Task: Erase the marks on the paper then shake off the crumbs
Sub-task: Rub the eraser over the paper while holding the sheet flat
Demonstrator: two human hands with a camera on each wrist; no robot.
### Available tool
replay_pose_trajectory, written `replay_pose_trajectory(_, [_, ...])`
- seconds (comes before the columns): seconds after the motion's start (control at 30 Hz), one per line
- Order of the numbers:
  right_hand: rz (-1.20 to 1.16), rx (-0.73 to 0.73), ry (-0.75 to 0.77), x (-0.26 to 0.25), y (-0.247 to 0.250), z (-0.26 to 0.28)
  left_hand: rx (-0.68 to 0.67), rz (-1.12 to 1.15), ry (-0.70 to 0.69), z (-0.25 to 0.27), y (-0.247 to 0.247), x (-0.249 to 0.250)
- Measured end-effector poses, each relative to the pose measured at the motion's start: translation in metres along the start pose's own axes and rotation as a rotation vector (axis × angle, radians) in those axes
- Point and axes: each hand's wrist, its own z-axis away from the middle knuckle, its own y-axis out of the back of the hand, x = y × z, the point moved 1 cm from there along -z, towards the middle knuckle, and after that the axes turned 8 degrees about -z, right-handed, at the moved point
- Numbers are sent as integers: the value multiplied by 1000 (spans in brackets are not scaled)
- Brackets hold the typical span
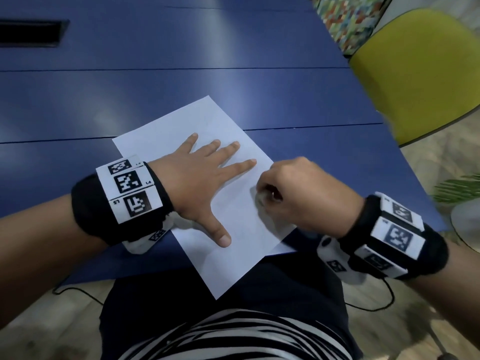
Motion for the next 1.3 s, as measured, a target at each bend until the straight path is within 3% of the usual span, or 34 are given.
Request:
replay_pose_trajectory(0.1, [-60, -70, 46, 3, 7, 15, 0, -3, -21, 3, 2, 1])
replay_pose_trajectory(0.3, [-254, 233, -82, 49, 34, 48, -30, -66, -132, 5, 13, -19])
replay_pose_trajectory(0.5, [-282, 193, -59, 42, 13, 56, 36, -24, -193, 6, 21, -12])
replay_pose_trajectory(0.7, [-189, 62, 115, 18, -1, 35, 16, 24, -132, 0, 8, 1])
replay_pose_trajectory(0.87, [-135, 77, 68, 18, -5, 16, 44, 8, -103, -2, 4, -1])
replay_pose_trajectory(1.0, [-165, -77, 133, 12, 0, 24, 41, 14, -93, -1, 5, -1])
replay_pose_trajectory(1.17, [-93, 76, 91, 21, 6, 7, 58, 0, -90, -1, 4, -1])
replay_pose_trajectory(1.3, [-98, -67, 170, 5, -4, 21, 51, 0, -86, -1, 5, -1])
